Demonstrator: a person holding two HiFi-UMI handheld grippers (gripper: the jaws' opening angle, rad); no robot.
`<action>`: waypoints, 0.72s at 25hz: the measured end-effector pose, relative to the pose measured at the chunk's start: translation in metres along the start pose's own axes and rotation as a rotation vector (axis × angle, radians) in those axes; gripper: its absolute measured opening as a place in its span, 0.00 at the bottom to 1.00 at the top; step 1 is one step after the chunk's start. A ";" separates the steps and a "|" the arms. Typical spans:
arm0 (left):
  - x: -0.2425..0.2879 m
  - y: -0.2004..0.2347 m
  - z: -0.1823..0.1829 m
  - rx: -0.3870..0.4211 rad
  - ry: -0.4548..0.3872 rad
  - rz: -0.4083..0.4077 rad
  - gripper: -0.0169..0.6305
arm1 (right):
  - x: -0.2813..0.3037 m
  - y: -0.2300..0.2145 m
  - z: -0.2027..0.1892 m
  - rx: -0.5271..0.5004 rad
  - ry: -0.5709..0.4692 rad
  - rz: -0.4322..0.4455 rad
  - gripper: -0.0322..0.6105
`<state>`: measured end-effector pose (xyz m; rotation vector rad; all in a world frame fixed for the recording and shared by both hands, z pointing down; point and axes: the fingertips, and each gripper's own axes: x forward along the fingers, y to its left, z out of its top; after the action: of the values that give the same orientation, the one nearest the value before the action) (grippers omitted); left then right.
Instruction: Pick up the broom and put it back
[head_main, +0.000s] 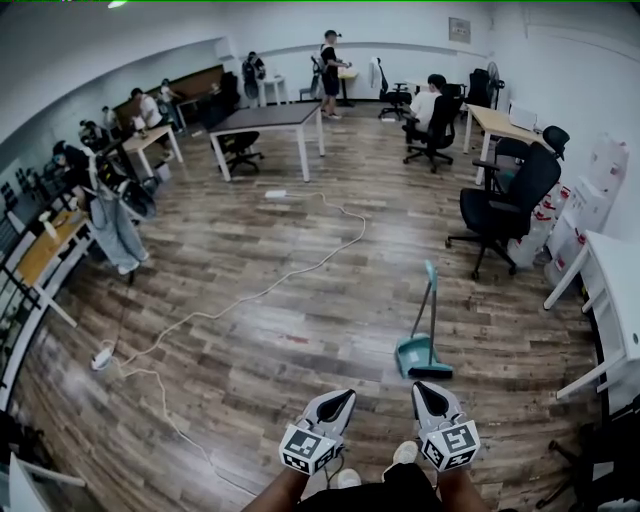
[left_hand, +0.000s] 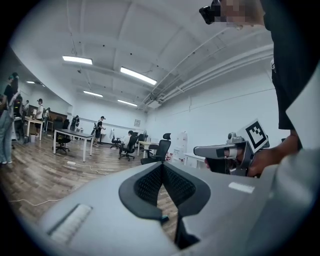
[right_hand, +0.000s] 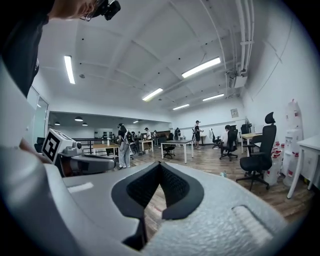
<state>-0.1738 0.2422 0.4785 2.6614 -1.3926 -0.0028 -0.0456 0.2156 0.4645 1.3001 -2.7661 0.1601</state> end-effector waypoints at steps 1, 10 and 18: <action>0.000 0.002 0.000 -0.001 0.001 0.006 0.05 | 0.002 -0.002 0.002 -0.010 -0.012 -0.010 0.05; 0.035 0.023 0.004 0.010 0.003 0.056 0.05 | 0.035 -0.039 0.015 -0.021 -0.036 0.011 0.05; 0.098 0.030 0.013 0.032 -0.006 0.051 0.05 | 0.063 -0.095 0.020 0.025 -0.026 0.024 0.05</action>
<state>-0.1433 0.1434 0.4749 2.6525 -1.4739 0.0172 -0.0125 0.1048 0.4573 1.2840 -2.8109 0.1814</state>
